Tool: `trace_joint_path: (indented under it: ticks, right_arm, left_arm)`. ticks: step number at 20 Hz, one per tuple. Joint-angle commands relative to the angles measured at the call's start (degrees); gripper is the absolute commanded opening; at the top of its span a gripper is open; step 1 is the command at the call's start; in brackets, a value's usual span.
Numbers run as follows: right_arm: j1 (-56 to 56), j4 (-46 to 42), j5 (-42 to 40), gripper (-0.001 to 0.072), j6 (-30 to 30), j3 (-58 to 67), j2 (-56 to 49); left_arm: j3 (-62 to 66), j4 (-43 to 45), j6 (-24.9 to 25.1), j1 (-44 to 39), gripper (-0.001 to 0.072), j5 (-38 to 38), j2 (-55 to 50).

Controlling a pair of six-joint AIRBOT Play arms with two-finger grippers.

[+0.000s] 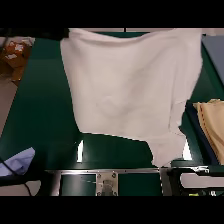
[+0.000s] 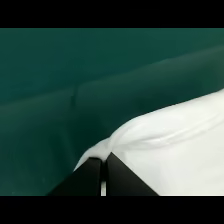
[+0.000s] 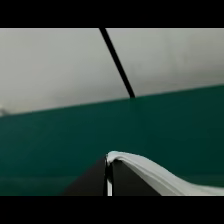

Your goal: Fold the shirts.

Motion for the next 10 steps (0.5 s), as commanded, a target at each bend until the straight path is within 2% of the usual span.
trace_joint_path:
  ticks: [1,4,6,7,8,9,10]
  right_arm:
    - [4.33,-1.86,0.15,0.0014,-0.63,-0.31,-15.10]
    - [5.22,-1.88,0.79,0.0014,-0.61,-0.31,-22.97]
    - [4.92,-1.92,2.69,0.0045,-0.63,-0.31,-25.18]
    - [4.28,-1.97,4.15,0.0252,-0.66,-0.31,-25.31]
    - [3.17,-1.97,5.88,0.0405,-0.66,-0.15,-25.07]
    - [1.75,-1.95,8.57,0.0401,-0.63,0.22,-24.68]
    - [-0.33,-1.95,12.44,0.0320,-0.63,0.50,-23.89]
  left_arm:
    - [-0.26,-4.68,0.13,0.66,0.0019,3.87,-16.09]
    - [-0.26,-13.42,3.30,0.66,0.0019,9.68,-23.93]
    - [-0.28,-14.43,3.48,0.66,0.0021,10.12,-25.73]
    - [-0.22,-13.97,3.50,0.79,0.0071,9.53,-25.75]
    - [0.70,-13.70,3.45,1.42,0.0447,7.50,-25.68]
    - [2.05,-13.66,2.97,2.49,0.0664,4.20,-25.53]
    - [3.67,-13.68,2.93,3.93,0.0661,-0.55,-25.16]
